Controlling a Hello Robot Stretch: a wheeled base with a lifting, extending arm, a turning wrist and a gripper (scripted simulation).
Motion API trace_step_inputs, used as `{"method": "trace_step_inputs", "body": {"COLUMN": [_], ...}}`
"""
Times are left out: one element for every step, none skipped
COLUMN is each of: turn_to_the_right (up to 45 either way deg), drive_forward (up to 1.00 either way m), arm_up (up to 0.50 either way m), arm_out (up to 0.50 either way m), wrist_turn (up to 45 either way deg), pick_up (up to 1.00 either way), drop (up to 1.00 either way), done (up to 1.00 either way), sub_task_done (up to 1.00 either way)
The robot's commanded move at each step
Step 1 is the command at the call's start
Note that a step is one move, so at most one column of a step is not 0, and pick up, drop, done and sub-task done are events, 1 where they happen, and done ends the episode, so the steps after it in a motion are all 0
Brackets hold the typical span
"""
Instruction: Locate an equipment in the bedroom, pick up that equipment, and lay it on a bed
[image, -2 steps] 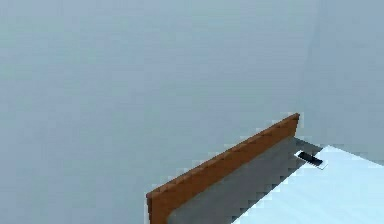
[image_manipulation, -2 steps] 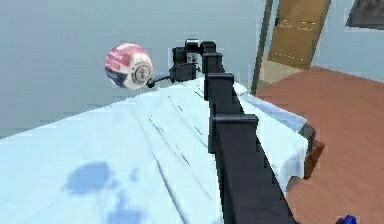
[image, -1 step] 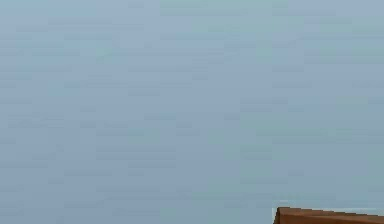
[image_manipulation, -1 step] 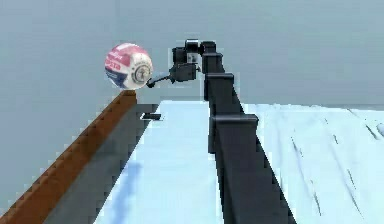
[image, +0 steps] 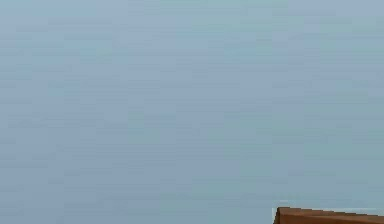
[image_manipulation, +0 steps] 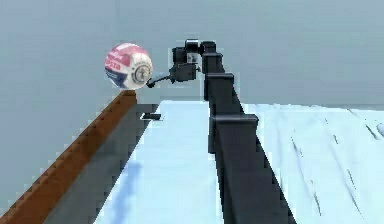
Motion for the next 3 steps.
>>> {"method": "trace_step_inputs", "body": {"turn_to_the_right": [36.0, 0.0, 0.0], "drive_forward": [0.00, 0.00, 0.00], "arm_up": [0.00, 0.00, -0.22], "arm_out": [0.00, 0.00, 0.00], "wrist_turn": [0.0, 36.0, 0.0], "pick_up": [0.00, 0.00, 0.00], "drop": [0.00, 0.00, 0.00], "done": [0.00, 0.00, 0.00], "sub_task_done": [0.00, 0.00, 0.00]}}
